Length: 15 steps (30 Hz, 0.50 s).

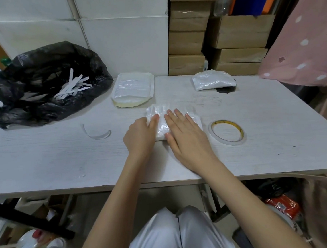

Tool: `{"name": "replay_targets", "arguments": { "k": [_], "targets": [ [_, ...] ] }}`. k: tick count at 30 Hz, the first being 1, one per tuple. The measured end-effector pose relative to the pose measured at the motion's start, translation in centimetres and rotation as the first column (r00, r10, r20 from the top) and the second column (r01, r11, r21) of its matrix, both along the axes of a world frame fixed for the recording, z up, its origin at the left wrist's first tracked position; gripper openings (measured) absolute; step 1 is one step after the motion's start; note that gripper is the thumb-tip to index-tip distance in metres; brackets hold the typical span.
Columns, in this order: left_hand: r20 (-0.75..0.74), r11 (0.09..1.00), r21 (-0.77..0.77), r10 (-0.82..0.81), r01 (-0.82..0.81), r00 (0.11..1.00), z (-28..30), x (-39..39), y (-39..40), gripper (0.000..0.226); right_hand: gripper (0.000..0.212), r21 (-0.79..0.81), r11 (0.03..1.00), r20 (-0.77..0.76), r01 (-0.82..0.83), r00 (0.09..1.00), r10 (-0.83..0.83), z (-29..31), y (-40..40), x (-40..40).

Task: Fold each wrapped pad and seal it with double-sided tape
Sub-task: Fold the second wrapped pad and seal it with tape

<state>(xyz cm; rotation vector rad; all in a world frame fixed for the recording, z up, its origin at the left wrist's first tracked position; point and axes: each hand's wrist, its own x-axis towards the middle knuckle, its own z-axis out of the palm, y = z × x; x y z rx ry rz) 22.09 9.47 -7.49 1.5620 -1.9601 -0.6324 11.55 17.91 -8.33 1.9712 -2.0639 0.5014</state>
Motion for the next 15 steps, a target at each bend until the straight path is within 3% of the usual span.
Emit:
{"name": "replay_targets", "arguments": {
  "k": [2, 4, 6, 7, 8, 9, 10, 12, 15],
  "targets": [
    [-0.096, 0.985, 0.168, -0.023, 0.039, 0.995, 0.8, 0.5, -0.9, 0.049, 0.054, -0.001, 1.0, 0.077, -0.014, 0.997, 0.014, 0.0, 0.0, 0.0],
    [-0.298, 0.924, 0.364, 0.001, 0.113, 0.955, 2.4, 1.5, -1.6, 0.042, 0.055, -0.017, 1.0, 0.092, -0.022, 0.995, 0.024, -0.1, -0.1, 0.0],
    [-0.364, 0.912, 0.38, -0.005, 0.153, 0.931, 3.8, 2.3, -1.4, 0.032, 0.056, -0.019, 0.999, 0.097, -0.025, 0.995, 0.027, -0.1, 0.0, 0.1],
    [-0.28, 0.963, 0.242, -0.047, 0.118, 0.959, 3.9, 2.5, -1.0, 0.028, 0.056, -0.021, 0.999, 0.106, -0.025, 0.994, 0.027, -0.1, 0.0, 0.0],
    [-0.121, 0.997, 0.003, -0.078, 0.079, 0.99, 3.7, 2.6, -0.4, 0.028, 0.055, -0.03, 0.999, 0.108, -0.025, 0.994, 0.028, -0.2, -0.1, 0.0],
    [0.012, 0.968, -0.228, -0.107, 0.107, 0.994, 3.5, 2.8, 0.6, 0.035, 0.054, -0.04, 0.999, 0.103, -0.025, 0.994, 0.029, -0.1, -0.1, 0.0],
    [0.096, 0.908, -0.359, -0.193, 0.215, 0.976, 3.4, 2.6, 1.8, 0.047, 0.053, -0.044, 0.999, 0.101, -0.031, 0.994, 0.036, -0.2, -0.1, -0.1],
    [0.258, 0.816, -0.318, -0.415, 0.482, 0.873, 2.2, 2.0, 3.3, 0.07, 0.052, -0.021, 0.999, 0.115, -0.05, 0.992, 0.052, -0.2, -0.1, -0.3],
    [0.303, 0.797, -0.182, -0.511, 0.576, 0.804, -0.6, 1.5, 4.1, 0.079, 0.06, 0.056, 0.996, 0.115, -0.067, 0.992, 0.06, 0.1, 0.1, -0.3]
  ]
}}
